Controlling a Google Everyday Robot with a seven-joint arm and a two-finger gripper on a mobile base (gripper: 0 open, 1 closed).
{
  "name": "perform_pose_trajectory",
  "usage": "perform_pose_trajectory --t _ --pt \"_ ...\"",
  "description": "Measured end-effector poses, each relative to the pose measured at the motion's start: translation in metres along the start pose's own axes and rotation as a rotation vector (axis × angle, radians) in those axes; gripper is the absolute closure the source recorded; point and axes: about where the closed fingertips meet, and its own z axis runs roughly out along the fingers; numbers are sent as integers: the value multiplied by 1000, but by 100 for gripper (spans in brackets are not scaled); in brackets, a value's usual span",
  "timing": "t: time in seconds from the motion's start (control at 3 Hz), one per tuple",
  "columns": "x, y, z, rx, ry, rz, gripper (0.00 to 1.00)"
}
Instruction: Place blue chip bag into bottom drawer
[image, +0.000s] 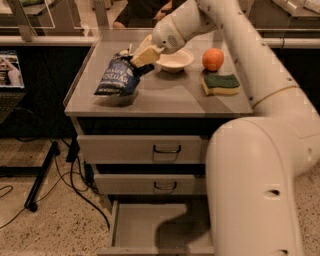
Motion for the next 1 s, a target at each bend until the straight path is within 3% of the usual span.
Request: perform_pose_trajectory --t 0.33,0.67,1.0 --pt "14 26 -42 -36 -34 -31 100" --pt "33 57 -78 -49 -69 -15 100" --pt "59 94 -98 -66 -84 64 100"
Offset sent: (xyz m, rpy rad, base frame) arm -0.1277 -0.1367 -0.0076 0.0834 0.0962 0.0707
